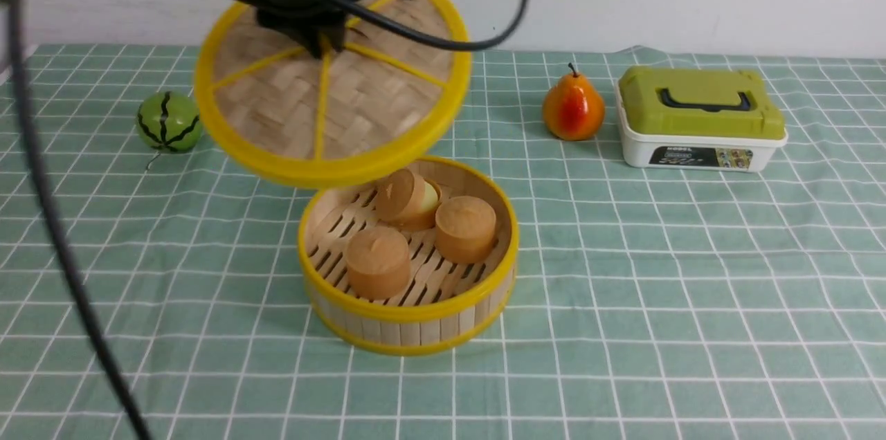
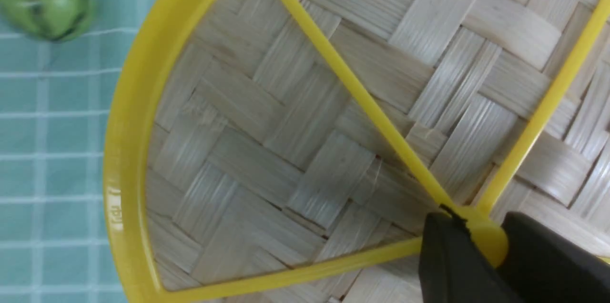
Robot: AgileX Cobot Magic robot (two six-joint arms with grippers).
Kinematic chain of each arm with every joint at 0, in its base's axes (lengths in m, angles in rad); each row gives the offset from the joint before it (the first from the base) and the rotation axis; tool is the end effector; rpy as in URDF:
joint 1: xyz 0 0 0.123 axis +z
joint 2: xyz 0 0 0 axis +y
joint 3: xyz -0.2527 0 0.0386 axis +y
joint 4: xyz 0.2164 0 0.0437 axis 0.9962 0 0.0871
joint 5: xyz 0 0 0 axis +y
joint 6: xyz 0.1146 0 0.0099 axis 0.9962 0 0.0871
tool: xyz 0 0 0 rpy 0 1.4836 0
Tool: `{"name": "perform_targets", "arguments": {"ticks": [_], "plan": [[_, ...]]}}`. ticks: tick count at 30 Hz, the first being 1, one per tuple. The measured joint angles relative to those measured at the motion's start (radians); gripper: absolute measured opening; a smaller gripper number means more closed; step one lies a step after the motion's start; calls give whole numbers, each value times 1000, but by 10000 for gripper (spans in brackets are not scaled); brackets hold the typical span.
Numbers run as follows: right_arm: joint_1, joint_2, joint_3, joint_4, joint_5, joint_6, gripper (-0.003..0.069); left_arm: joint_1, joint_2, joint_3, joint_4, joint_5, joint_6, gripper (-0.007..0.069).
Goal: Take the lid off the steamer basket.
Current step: Use the left arm to place the steamer lid on the table
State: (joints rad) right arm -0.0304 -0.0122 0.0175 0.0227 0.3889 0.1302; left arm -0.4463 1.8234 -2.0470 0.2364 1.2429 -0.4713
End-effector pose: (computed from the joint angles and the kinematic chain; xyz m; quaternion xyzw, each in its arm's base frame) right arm 0.0731 -0.0012 0.1662 0.0706 0.8038 0.0391 0.5894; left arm 0.3442 -0.1364 0.3591 -0.0108 0.9428 -0.0323 0.3317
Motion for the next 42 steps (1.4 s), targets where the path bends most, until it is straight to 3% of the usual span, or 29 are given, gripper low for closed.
{"name": "perform_targets", "arguments": {"ticks": [6,9,13,19,26,29,34,37,42], "plan": [[0,0,0,0,0,0,241,187,-159,432,4,0,-5,109],[0,0,0,0,0,0,241,235,-161,557,4,-4,-24,109],[0,0,0,0,0,0,241,283,-142,758,4,-153,-67,109],[0,0,0,0,0,0,241,285,-82,800,1,-346,-72,109],[0,0,0,0,0,0,241,285,-30,801,-2,-436,-72,111],[0,0,0,0,0,0,241,285,-29,801,5,-442,-72,139],[0,0,0,0,0,0,241,285,-47,801,26,-437,-72,293],[0,0,0,0,0,0,241,285,-75,801,28,-422,-71,330],[0,0,0,0,0,0,241,285,-156,801,29,-375,-40,248]]}}
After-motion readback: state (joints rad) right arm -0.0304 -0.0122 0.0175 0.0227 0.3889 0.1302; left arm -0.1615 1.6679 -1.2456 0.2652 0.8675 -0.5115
